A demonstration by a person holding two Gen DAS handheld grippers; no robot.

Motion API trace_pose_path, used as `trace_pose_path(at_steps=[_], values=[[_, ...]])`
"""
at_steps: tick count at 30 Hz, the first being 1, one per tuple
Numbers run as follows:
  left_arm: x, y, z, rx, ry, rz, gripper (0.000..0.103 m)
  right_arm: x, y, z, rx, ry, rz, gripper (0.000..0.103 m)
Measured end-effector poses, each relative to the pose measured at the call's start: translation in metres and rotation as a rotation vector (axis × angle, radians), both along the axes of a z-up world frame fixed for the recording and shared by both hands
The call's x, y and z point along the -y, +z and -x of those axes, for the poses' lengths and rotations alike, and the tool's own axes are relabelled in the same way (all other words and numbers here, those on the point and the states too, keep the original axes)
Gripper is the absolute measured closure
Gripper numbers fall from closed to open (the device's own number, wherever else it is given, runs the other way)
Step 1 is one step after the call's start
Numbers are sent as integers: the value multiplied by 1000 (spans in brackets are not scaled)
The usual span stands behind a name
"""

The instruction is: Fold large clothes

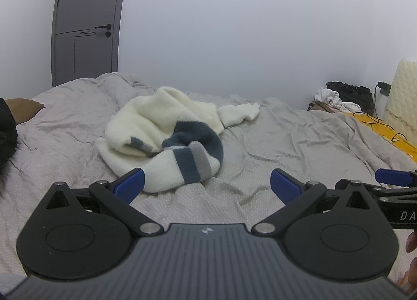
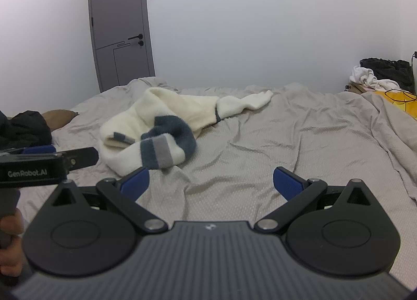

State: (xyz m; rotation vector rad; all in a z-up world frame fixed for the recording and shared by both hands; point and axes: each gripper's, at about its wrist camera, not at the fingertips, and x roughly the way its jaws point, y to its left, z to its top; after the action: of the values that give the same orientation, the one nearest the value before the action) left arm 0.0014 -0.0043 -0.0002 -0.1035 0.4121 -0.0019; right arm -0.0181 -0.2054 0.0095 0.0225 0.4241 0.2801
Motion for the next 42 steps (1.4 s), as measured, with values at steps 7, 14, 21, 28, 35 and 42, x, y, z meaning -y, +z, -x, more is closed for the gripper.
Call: trace_pose_path(at_steps=[7,14,21,28,35,42], values=[[-3,0,0,7,11,16,0,-1,-1,-1,0,1,1,0],[-5,-1,0,6,14,14,0,-1,-3,-1,-3,1,1,0],[-1,-3,0,5,8,-4,0,1,-3,-3,-16,-10,12,0],[1,-4,0,5,4,-5,0,2,-3,-3,-17,-10,12,0],[1,-4,0,6,6,-5,0,2,-3,-3,-18,-10,12,0],[1,-5,-1,4,-1,5,0,4,-4,-2,-20,-10,13,0]])
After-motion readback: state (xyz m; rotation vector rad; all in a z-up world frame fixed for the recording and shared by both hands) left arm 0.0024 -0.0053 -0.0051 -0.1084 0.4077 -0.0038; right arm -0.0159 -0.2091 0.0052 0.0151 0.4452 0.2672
